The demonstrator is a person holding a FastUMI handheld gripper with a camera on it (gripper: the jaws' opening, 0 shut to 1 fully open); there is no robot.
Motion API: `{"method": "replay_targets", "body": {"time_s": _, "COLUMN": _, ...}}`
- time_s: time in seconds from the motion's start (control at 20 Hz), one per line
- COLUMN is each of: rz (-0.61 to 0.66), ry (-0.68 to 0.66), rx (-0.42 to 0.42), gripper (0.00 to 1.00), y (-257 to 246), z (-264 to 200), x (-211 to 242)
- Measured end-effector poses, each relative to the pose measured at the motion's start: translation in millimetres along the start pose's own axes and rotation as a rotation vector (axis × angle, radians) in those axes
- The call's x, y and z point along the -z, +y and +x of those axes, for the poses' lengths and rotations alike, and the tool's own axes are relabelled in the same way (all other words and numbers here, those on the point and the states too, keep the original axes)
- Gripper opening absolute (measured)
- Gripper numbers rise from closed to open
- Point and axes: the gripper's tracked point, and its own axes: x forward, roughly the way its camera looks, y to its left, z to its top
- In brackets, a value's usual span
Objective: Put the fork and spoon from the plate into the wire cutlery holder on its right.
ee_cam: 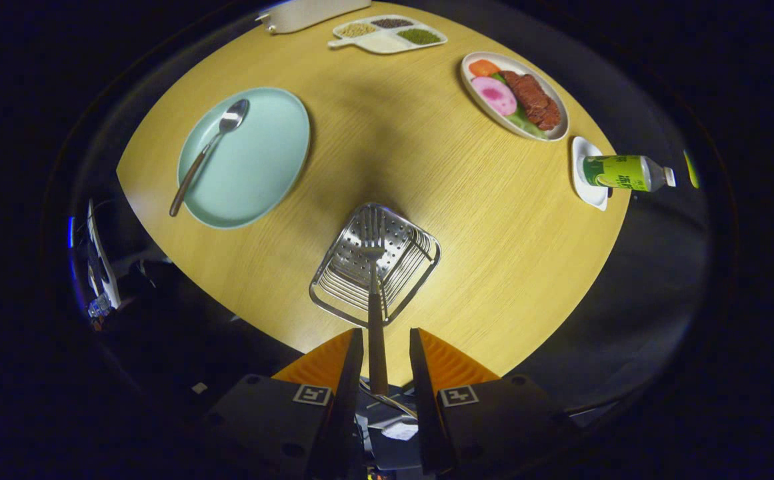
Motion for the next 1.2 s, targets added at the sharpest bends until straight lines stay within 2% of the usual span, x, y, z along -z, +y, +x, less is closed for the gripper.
{"method": "replay_targets", "body": {"time_s": 0.15, "rz": 0.092, "ry": -0.246, "rx": 0.003, "gripper": 0.47, "y": 15, "z": -27, "x": -25}}
{"method": "replay_targets", "body": {"time_s": 0.3, "rz": 0.192, "ry": -0.440, "rx": -0.050, "gripper": 0.52, "y": 51, "z": -49, "x": -50}}
{"method": "replay_targets", "body": {"time_s": 0.35, "rz": 0.213, "ry": -0.491, "rx": -0.066, "gripper": 0.57, "y": 66, "z": -54, "x": -59}}
{"method": "replay_targets", "body": {"time_s": 0.5, "rz": 0.252, "ry": -0.590, "rx": -0.125, "gripper": 0.61, "y": 122, "z": -52, "x": -84}}
{"method": "replay_targets", "body": {"time_s": 0.75, "rz": 0.292, "ry": -0.596, "rx": -0.220, "gripper": 0.79, "y": 204, "z": -23, "x": -118}}
{"method": "replay_targets", "body": {"time_s": 0.85, "rz": 0.314, "ry": -0.589, "rx": -0.237, "gripper": 0.79, "y": 223, "z": -9, "x": -132}}
{"method": "replay_targets", "body": {"time_s": 1.2, "rz": 0.322, "ry": -0.524, "rx": -0.184, "gripper": 0.80, "y": 241, "z": 53, "x": -155}}
